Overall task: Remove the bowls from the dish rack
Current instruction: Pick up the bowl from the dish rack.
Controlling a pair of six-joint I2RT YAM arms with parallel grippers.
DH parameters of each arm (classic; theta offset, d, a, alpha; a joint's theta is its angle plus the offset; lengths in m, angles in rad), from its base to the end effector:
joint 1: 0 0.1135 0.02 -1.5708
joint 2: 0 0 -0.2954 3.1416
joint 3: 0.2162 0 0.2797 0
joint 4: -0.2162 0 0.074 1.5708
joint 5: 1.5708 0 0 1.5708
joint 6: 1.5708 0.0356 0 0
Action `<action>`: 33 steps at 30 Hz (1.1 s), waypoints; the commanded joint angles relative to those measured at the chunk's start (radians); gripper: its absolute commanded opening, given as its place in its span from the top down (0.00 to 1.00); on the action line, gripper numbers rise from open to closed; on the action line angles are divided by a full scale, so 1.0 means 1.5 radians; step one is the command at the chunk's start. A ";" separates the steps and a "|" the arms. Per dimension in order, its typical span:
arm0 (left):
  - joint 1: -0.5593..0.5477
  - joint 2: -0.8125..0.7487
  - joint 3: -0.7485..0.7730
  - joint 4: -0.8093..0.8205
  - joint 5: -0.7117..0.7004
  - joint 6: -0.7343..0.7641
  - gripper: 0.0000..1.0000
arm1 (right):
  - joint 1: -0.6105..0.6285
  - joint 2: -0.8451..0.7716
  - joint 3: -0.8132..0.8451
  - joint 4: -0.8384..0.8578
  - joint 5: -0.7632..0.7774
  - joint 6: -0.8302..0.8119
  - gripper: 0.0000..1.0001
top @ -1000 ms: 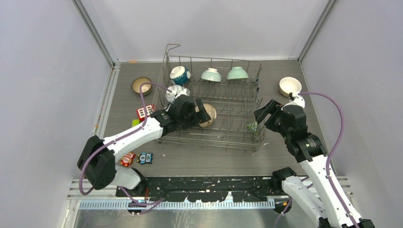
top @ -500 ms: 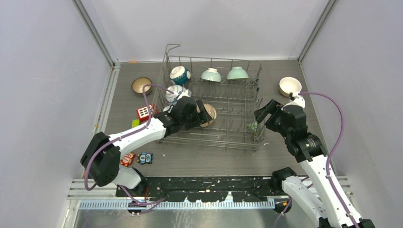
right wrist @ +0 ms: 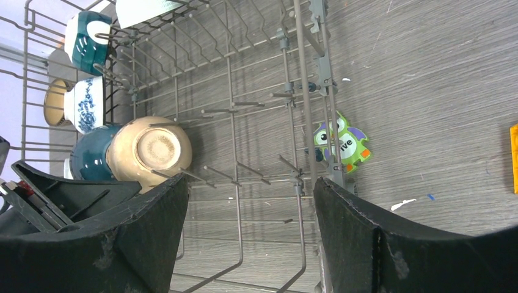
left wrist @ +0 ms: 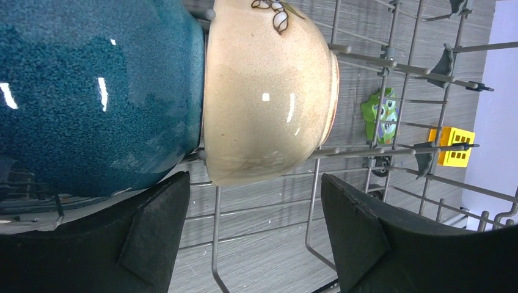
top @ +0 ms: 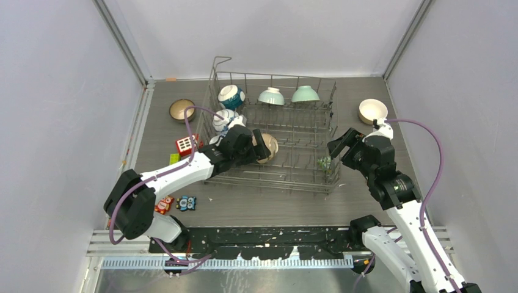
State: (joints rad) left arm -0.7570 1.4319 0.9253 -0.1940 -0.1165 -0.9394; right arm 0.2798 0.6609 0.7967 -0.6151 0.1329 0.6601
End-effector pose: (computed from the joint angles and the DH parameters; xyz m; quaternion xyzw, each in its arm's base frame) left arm 0.2432 -0.2241 0.2555 -0.1069 0.8993 -0.2807 0.3179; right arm 0.1419 0.0359 0.3409 0.1950 0.8310 0.1839 0.4875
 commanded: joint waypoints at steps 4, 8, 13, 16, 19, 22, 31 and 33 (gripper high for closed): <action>-0.004 0.002 -0.009 0.104 -0.005 0.048 0.21 | 0.004 -0.004 0.005 0.016 0.013 -0.007 0.21; -0.007 0.008 -0.015 0.139 0.011 0.057 0.23 | 0.006 -0.005 0.003 0.015 0.015 -0.009 0.20; -0.011 -0.001 -0.032 0.186 0.025 0.064 0.25 | 0.006 -0.006 0.001 0.014 0.015 -0.009 0.21; -0.014 -0.005 -0.035 0.205 0.036 0.072 0.26 | 0.006 -0.006 0.000 0.016 0.015 -0.009 0.21; -0.016 -0.006 -0.031 0.215 0.042 0.080 0.26 | 0.007 -0.006 -0.002 0.017 0.014 -0.008 0.21; -0.016 -0.008 -0.028 0.225 0.048 0.086 0.27 | 0.007 -0.007 -0.004 0.018 0.015 -0.009 0.21; -0.016 -0.019 -0.023 0.241 0.053 0.112 0.28 | 0.006 -0.012 -0.013 0.018 0.023 -0.010 0.20; -0.016 -0.022 -0.025 0.254 0.057 0.120 0.29 | 0.006 -0.013 -0.013 0.016 0.024 -0.010 0.20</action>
State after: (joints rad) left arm -0.7723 1.4391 0.8684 0.0044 -0.0624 -0.8032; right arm 0.2844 0.6563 0.7719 -0.6159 0.1478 0.6567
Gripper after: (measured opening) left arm 0.719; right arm 0.799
